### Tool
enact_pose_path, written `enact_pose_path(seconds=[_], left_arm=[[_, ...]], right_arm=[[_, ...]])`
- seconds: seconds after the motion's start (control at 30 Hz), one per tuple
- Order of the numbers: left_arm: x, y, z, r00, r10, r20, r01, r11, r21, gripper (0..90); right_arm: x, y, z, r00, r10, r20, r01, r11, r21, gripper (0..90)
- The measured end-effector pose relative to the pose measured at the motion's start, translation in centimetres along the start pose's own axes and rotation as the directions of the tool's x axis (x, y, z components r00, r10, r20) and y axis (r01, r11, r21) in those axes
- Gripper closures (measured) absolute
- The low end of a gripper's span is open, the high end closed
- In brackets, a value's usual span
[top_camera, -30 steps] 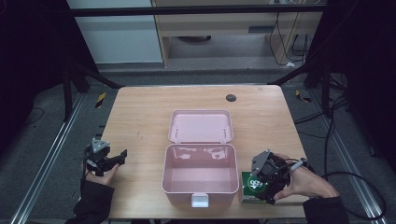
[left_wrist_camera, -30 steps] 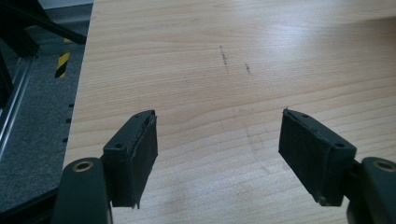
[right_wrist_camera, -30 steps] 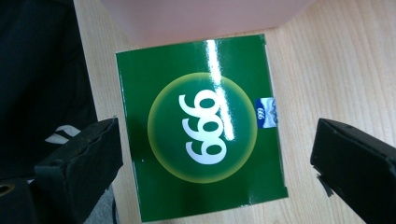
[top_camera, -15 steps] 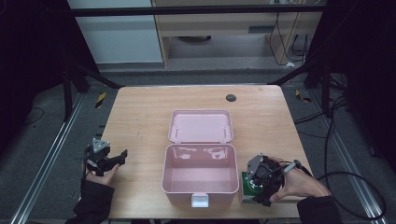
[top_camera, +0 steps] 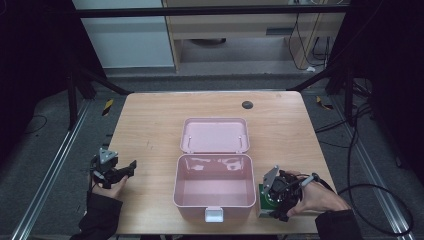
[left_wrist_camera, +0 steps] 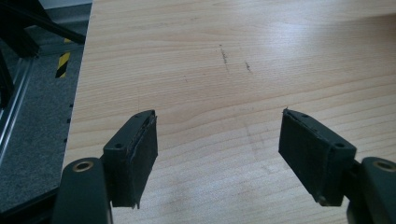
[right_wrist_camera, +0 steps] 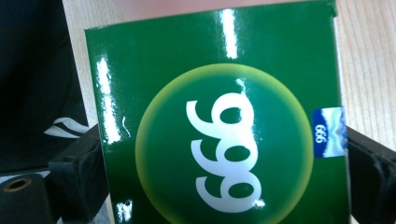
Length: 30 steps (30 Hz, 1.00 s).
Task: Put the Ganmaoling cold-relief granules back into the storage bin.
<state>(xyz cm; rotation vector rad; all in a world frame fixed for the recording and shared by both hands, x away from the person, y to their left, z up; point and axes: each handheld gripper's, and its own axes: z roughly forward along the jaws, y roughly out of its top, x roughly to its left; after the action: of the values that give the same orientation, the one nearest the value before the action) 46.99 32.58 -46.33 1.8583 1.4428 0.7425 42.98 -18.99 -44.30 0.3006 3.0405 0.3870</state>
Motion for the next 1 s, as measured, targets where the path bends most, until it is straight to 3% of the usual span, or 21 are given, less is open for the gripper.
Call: enact_pose_path(seconds=[0.5, 1.0], left_arm=[[0.0, 0.0, 0.0, 1.0, 0.002, -0.001, -0.002, 1.0, 0.001, 27.7], [0.0, 0.0, 0.0, 1.0, 0.002, -0.001, -0.002, 1.0, 0.002, 27.8]], right_arm=[[-0.1, 0.1, 0.4, 0.9999, 0.003, -0.014, -0.003, 1.0, 0.003, 11.0], [-0.3, -0.4, -0.6, 0.9996, 0.028, -0.001, -0.028, 1.0, -0.009, 15.5]])
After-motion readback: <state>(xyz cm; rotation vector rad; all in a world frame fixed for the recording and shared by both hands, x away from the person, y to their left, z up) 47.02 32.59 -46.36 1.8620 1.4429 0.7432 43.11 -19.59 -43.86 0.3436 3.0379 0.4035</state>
